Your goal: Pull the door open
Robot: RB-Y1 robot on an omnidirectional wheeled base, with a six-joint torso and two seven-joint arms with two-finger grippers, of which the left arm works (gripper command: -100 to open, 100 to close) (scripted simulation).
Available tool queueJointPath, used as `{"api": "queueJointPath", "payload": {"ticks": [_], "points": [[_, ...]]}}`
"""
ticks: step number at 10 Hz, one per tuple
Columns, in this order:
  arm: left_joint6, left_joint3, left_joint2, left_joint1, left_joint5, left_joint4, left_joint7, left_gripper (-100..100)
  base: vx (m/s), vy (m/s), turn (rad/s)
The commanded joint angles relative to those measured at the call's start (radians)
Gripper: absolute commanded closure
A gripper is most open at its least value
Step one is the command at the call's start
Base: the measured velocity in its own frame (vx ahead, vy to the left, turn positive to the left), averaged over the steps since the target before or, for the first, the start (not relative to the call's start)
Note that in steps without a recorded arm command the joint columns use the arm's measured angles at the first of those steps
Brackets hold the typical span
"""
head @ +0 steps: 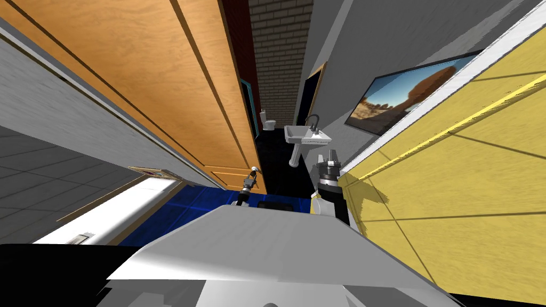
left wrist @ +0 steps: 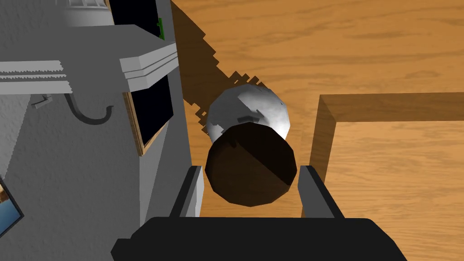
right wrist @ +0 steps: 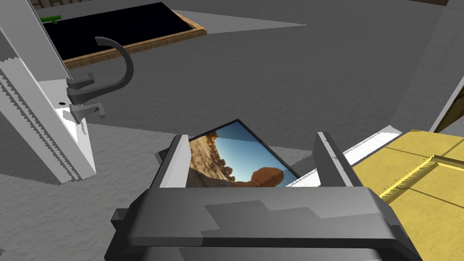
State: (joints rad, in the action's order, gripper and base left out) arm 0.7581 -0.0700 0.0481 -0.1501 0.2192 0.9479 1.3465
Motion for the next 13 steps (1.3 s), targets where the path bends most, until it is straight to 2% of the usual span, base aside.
{"api": "queueJointPath", "payload": {"ticks": [1, 3, 4, 5, 13], "points": [[-0.002, -0.005, 0.004, 0.002, -0.002, 0.001, 0.0, 100, 0.0, 0.0, 0.0], [-0.002, -0.005, 0.004, 0.002, -0.002, 0.001, 0.0, 100, 0.0, 0.0, 0.0], [0.001, 0.003, 0.004, 0.002, -0.007, -0.003, -0.035, 100, -0.04, 0.027, -0.1], [0.001, 0.004, 0.006, 0.003, -0.01, -0.004, -0.047, 100, -0.059, 0.065, -0.117], [0.004, 0.02, 0.036, 0.018, -0.064, -0.023, -0.265, 100, -0.061, 0.036, -0.106]]}}
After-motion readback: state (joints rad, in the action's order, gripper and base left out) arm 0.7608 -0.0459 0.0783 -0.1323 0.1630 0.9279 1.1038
